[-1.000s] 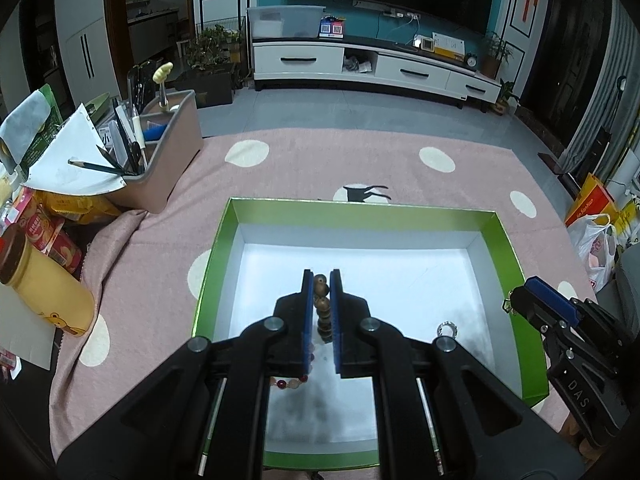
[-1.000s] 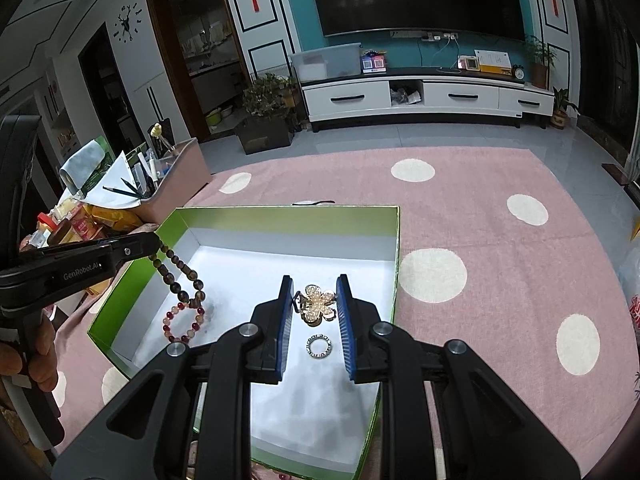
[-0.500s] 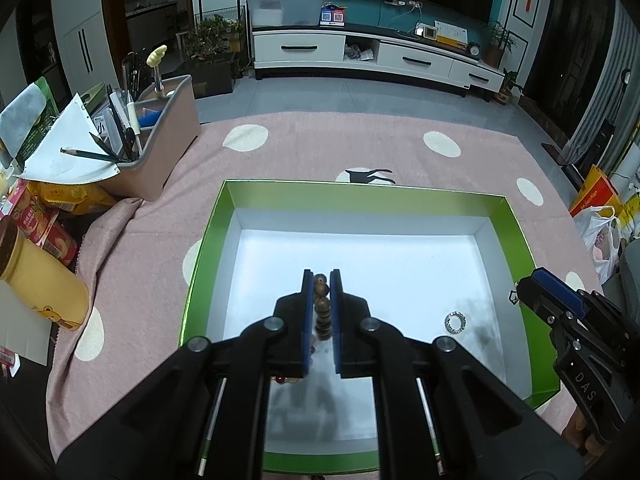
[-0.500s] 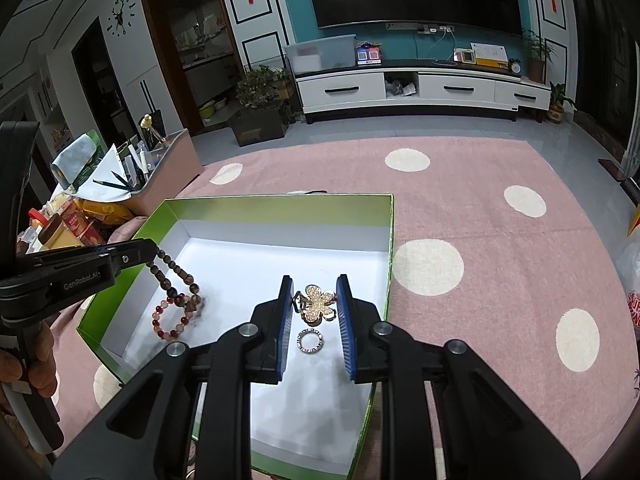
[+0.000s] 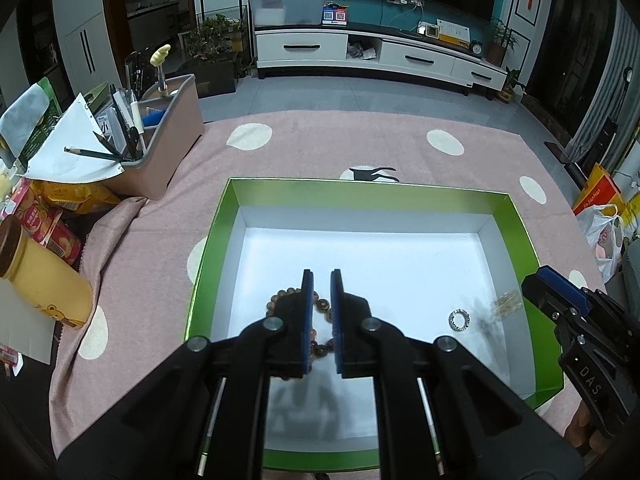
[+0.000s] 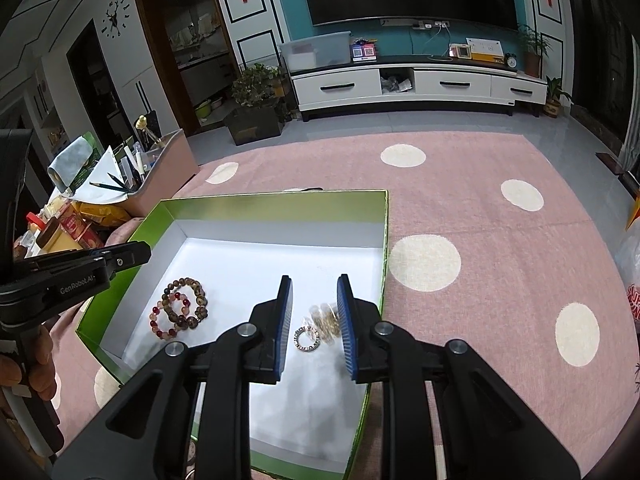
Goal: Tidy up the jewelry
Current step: 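Open left tool to drop the wooden bracelet while right tool releases the brooch, then withdraw both open tools from the box back toward the remaining jewelry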
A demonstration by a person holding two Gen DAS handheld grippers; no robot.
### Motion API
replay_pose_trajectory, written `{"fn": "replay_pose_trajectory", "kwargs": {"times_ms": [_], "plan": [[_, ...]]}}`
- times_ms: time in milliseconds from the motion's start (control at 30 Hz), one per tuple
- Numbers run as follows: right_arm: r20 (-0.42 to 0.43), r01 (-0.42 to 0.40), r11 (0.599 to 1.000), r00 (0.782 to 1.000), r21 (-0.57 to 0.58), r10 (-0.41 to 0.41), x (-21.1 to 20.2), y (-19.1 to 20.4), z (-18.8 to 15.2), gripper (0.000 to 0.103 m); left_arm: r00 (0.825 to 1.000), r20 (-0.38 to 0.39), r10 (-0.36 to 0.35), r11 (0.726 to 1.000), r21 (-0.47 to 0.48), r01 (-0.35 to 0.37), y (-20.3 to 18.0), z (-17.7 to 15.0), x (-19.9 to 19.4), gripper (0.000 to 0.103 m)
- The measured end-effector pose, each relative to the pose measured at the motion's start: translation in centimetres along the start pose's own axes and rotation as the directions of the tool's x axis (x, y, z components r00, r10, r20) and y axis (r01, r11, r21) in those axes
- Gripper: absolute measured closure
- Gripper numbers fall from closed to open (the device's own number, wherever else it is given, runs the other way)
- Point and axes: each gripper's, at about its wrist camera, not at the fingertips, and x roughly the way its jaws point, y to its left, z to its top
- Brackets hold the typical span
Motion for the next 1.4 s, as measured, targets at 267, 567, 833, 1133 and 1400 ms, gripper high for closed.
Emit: {"fn": "replay_pose_trajectory", "kwargs": {"times_ms": [267,567,833,1133,1400], "plan": [[0.015,-0.002,1.000,1.000,0.029,0.001,-1.2,-0.5,-0.2,0.059,1.000,0.011,0.008,1.000,-0.013,-0.008,0.3,0.0,-1.0,0.056],[0.061,0.002,0.999,0.998,0.051,-0.005,-4.1,-0.4,-0.6,0.033,0.999,0.050,0.016,1.000,-0.007,-0.015,0.1,-0.4,-3.6,0.028],[0.073,0.020,0.996,0.997,0.089,-0.027,-6.8,-0.6,-2.0,0.012,0.998,0.053,-0.015,1.000,-0.016,0.016,0.0,-1.9,-6.0,0.010],[0.082,0.013,0.995,0.996,0.099,-0.021,-10.2,-0.8,-3.9,0.004,0.997,0.061,-0.042,0.999,-0.029,0.044,0.3,-4.2,-9.0,0.005],[0.107,-0.011,0.995,0.994,0.102,0.000,-14.0,-1.9,-5.6,0.004,0.995,0.085,-0.047,0.999,-0.022,0.050,0.6,-7.0,-12.2,0.004]]}}
